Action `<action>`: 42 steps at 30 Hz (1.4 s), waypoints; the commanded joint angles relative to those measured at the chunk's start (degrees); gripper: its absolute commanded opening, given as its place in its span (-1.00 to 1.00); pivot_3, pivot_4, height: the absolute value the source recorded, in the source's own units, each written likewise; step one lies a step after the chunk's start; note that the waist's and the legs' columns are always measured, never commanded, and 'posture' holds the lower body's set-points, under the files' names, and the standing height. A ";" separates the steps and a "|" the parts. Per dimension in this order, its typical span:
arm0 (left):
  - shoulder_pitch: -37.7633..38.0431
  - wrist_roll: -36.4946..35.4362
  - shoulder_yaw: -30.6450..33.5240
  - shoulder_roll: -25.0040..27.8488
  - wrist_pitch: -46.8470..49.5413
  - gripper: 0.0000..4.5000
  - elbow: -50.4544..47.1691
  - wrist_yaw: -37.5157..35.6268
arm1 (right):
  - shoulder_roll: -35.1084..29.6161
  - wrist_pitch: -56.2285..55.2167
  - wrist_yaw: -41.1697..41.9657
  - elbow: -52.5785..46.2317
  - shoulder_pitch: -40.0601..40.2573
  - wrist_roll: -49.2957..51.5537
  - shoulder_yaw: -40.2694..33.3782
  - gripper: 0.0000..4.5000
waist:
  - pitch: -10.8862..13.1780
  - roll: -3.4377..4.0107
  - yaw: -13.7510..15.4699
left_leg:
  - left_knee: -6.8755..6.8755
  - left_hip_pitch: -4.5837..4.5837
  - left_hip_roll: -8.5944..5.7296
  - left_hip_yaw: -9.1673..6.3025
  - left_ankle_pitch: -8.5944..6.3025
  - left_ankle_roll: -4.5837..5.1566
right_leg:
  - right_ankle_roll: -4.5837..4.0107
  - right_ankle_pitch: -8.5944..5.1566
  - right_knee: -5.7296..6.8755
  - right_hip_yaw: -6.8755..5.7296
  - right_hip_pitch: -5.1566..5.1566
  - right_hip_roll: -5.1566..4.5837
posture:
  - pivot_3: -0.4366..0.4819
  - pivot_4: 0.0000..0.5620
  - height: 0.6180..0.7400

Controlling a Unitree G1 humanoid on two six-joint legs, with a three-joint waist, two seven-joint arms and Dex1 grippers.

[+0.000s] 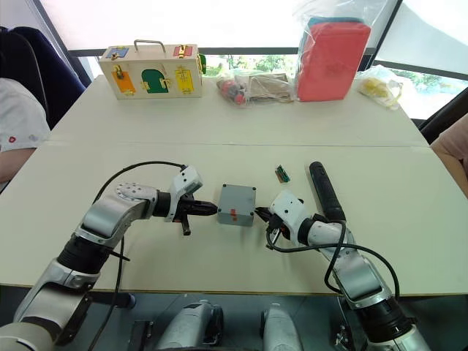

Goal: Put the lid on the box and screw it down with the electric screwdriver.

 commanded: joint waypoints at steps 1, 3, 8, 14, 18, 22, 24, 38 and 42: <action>-0.26 -1.92 0.37 -0.51 0.25 -1.00 -2.83 -0.11 | 0.46 -1.97 0.85 -0.30 -2.12 0.49 -0.22 -0.97 | 0.00 0.00 0.02 | 0.00 0.00 0.00 0.00 0.01 -0.01 | 0.00 0.00 0.00 0.00 0.00 0.00 | -0.05 -0.47 1.00; -0.27 -1.95 0.39 -0.36 0.28 -1.00 -2.74 -0.13 | 0.59 -2.09 0.93 0.11 -2.53 0.52 -0.44 -0.97 | 0.00 0.00 0.02 | 0.00 0.00 0.00 0.00 0.01 -0.01 | 0.00 0.00 0.00 0.00 0.00 0.00 | -0.05 -0.47 1.00; -0.63 -1.56 0.25 -0.32 -0.23 -1.00 -1.81 -0.10 | 1.10 -2.26 0.58 0.64 -2.85 0.41 -0.49 -0.97 | 0.00 0.00 0.00 | 0.00 0.00 0.00 0.00 0.02 -0.04 | 0.00 0.00 0.01 0.00 0.00 0.00 | -0.05 -0.47 1.00; -1.59 -1.11 3.27 1.35 -1.87 -1.00 0.49 0.58 | 0.34 -0.07 0.15 -2.79 -0.39 2.50 -3.67 -0.97 | 0.00 0.00 0.01 | 0.00 0.00 0.00 0.00 0.02 -0.04 | 0.00 0.00 0.01 0.00 -0.01 0.00 | -0.05 -0.47 1.00; -3.74 -4.98 10.31 0.39 0.08 -1.00 1.29 3.12 | -0.14 2.91 -0.59 -7.31 1.98 5.37 -8.13 -0.97 | 0.00 0.01 0.08 | 0.00 0.00 0.00 -0.02 0.02 -0.04 | 0.00 0.00 0.02 0.00 -0.02 -0.01 | -0.05 -0.47 1.00; -7.46 -11.18 18.74 0.97 -1.84 -1.00 -1.89 2.80 | -0.57 12.40 -1.74 -16.72 5.44 14.02 -18.23 -0.97 | 0.01 0.01 0.11 | 0.01 -0.06 -0.01 -0.07 0.01 -0.04 | 0.01 0.01 0.01 -0.05 -0.04 -0.09 | -0.05 -0.47 1.00; -9.32 -13.85 17.09 3.27 1.48 -1.00 -2.97 -1.36 | -1.21 16.78 -2.03 -18.74 6.20 17.48 -22.13 -0.97 | 0.00 0.02 0.03 | 0.00 -0.05 -0.01 -0.07 0.01 -0.05 | 0.01 0.01 0.01 -0.04 -0.02 -0.10 | -0.05 -0.47 1.00; -11.09 -5.44 -0.38 11.20 -5.95 -1.00 -5.95 -10.87 | -3.41 27.03 -4.97 -17.37 8.04 20.39 -23.92 0.40 | -0.03 0.09 0.02 | -0.06 0.01 -0.01 -0.04 0.01 -0.03 | -0.04 -0.02 -0.02 -0.03 0.02 -0.11 | -0.05 -0.47 1.00; -9.39 -3.78 -1.21 12.08 -6.00 -1.00 -7.60 -9.79 | -2.19 29.12 -6.37 -15.05 5.50 20.75 -21.83 0.71 | -0.03 0.10 0.00 | -0.06 0.01 -0.01 -0.04 0.01 -0.02 | -0.05 -0.02 -0.02 -0.03 0.02 -0.12 | -0.05 -0.47 1.00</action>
